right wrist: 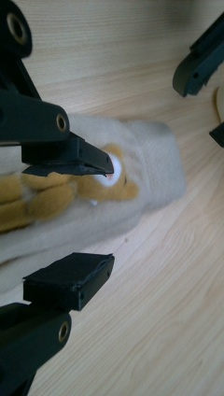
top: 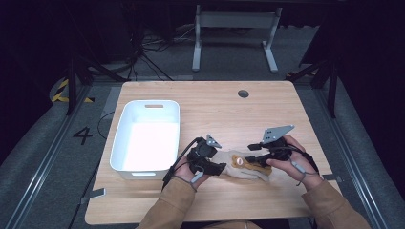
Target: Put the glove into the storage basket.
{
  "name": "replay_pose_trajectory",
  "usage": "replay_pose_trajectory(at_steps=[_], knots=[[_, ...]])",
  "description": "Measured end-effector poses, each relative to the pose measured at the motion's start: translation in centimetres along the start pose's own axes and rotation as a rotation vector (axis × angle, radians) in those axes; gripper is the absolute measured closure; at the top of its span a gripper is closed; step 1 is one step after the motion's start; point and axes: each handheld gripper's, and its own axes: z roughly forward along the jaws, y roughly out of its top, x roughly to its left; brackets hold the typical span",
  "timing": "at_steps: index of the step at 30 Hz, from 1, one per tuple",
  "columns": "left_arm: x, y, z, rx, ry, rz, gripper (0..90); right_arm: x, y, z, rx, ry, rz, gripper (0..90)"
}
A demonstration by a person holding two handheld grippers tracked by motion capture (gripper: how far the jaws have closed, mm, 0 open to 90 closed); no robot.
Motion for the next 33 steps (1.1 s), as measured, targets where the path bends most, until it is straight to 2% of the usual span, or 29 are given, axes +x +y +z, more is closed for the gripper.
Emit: replay_pose_trajectory(at_steps=[4,6,8,11,14,19,23,26,27,29,31,33], knots=[[-0.3,0.6,0.1,0.015,-0.022,0.032,40.5,-0.5,-0.6,-1.6,-0.03,-0.024,0.042,50.2],[-0.2,0.8,0.0,0.017,-0.054,0.04,38.0,-0.8,-0.9,-2.4,-0.044,-0.025,0.063,50.6],[-0.2,1.0,0.0,0.008,-0.054,0.039,35.3,-1.0,-1.1,-3.0,-0.061,-0.015,0.088,50.9],[-0.1,1.2,-0.1,-0.007,-0.051,0.033,32.6,-1.3,-1.4,-3.8,-0.081,-0.027,0.116,50.9],[-0.2,1.3,-0.2,-0.02,-0.024,0.028,26.9,-1.7,-1.7,-4.9,-0.104,-0.068,0.153,50.6],[-0.3,1.5,-0.1,-0.026,-0.018,0.04,23.9,-2.5,-2.4,-6.1,-0.125,-0.144,0.206,47.8],[-0.1,1.5,-0.1,-0.032,-0.017,0.03,23.9,-3.1,-2.9,-6.6,-0.12,-0.161,0.228,47.6],[0.2,1.6,-0.2,-0.046,-0.027,-0.003,23.1,-3.5,-3.2,-6.9,-0.106,-0.161,0.252,47.4],[0.3,1.6,-0.3,-0.048,-0.025,-0.001,22.8,-3.6,-3.3,-7.0,-0.1,-0.158,0.269,47.8],[0.2,1.7,-0.3,-0.049,-0.026,0.011,21.4,-3.7,-3.5,-7.1,-0.1,-0.17,0.269,48.5],[0.1,1.9,-0.1,-0.05,-0.024,0.037,20.0,-3.8,-3.6,-7.2,-0.095,-0.18,0.273,45.4],[-0.1,1.9,0.1,-0.05,-0.012,0.05,19.4,-3.9,-3.8,-7.4,-0.058,-0.187,0.303,47.1]])
